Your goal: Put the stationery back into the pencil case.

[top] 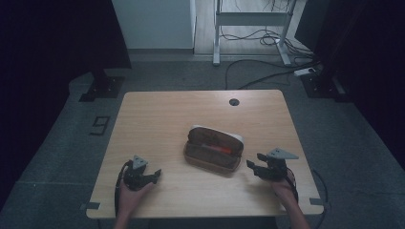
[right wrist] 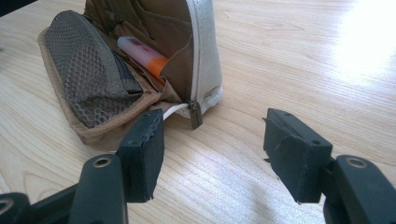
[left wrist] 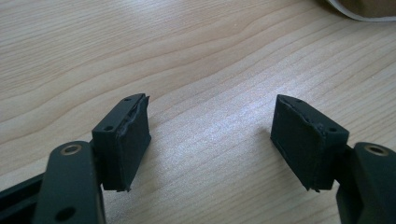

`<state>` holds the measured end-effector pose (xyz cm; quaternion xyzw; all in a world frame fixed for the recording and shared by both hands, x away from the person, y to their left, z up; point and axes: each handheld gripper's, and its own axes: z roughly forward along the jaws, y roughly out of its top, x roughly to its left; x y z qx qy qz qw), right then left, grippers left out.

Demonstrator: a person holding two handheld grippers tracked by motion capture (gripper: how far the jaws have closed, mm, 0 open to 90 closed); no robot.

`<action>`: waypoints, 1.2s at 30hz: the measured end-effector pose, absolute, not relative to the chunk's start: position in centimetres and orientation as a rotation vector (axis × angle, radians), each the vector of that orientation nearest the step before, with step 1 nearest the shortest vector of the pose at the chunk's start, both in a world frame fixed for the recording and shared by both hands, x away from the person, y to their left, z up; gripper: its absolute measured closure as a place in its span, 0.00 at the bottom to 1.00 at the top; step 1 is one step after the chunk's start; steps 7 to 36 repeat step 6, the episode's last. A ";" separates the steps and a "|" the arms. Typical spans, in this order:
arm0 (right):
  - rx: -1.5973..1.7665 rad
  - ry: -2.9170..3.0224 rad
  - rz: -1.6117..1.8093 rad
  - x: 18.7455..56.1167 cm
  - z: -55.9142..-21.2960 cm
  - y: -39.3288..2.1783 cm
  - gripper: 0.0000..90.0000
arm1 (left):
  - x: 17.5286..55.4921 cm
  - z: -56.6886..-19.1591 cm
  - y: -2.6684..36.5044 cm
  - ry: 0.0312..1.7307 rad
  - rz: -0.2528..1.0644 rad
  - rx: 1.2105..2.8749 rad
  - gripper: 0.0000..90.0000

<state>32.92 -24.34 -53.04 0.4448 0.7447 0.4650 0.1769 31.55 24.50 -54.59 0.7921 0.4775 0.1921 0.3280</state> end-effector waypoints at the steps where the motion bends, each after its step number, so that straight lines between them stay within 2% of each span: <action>1: 1.257 2.105 1.317 32.9 -53.0 -24.3 0.42 | 31.6 -54.6 24.5 1.251 0.503 2.074 0.31; 36: 1.254 2.118 1.295 33.1 -53.2 -24.1 0.40 | 31.6 -54.6 24.5 1.250 0.502 2.074 0.31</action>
